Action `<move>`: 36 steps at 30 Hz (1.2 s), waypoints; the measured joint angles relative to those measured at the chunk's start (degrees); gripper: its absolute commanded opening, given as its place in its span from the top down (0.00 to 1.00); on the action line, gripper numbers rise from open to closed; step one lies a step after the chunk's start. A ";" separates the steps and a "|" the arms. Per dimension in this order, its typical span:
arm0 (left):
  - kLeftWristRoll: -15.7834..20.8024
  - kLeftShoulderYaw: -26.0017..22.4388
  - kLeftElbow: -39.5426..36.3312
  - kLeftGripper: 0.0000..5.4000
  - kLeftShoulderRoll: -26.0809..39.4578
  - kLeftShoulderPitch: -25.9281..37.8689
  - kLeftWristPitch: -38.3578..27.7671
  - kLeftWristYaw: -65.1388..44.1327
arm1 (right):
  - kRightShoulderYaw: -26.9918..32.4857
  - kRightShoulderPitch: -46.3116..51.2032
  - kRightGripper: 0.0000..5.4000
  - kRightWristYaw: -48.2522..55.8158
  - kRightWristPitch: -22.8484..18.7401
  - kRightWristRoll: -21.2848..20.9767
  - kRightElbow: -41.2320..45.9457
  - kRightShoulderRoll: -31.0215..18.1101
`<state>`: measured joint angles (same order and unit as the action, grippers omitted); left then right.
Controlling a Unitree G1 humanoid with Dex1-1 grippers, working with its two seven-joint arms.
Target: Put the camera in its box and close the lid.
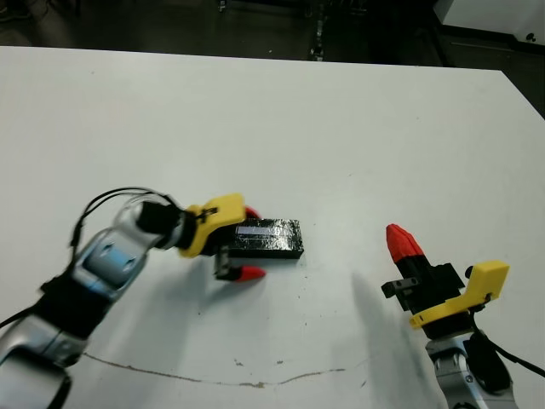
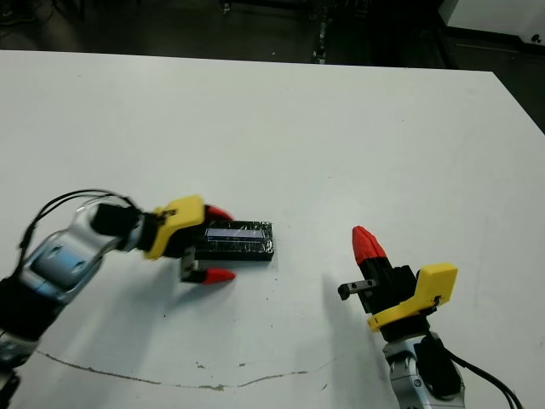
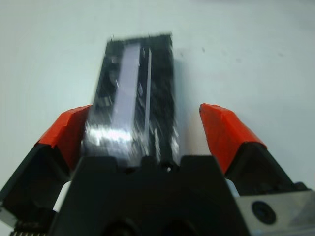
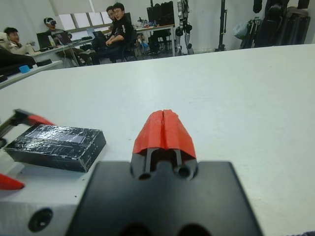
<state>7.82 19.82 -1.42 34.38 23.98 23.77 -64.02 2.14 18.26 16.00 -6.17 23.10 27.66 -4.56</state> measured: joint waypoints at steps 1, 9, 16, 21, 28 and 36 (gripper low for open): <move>1.17 -1.23 -0.50 0.00 1.26 -1.10 1.05 -0.45 | -0.01 0.00 1.00 0.00 -0.01 0.06 0.01 0.00; 5.56 -11.02 -1.36 0.00 11.77 -8.89 2.12 -3.04 | -0.09 0.15 1.00 -0.04 -0.15 0.14 0.20 -0.02; 5.35 -18.90 -1.09 0.00 12.79 -12.87 2.37 5.64 | -0.31 0.20 1.00 0.00 -0.13 0.19 0.16 -0.02; 5.44 -25.19 -7.30 0.00 8.40 -13.24 5.69 18.74 | -0.63 0.19 1.00 -0.07 -0.11 -0.54 0.11 0.00; 13.07 -29.64 -22.22 0.13 -11.42 -14.75 4.27 36.24 | -1.00 0.10 1.00 -0.07 -0.09 -0.88 -0.27 0.16; 15.24 -19.91 -28.77 0.36 -24.03 -15.33 1.78 43.02 | -1.00 0.10 1.00 -0.10 0.04 -1.38 -0.43 0.23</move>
<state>23.06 -0.08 -30.19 10.35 8.64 25.55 -21.00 1.15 18.36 15.90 -6.13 21.72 27.22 -4.33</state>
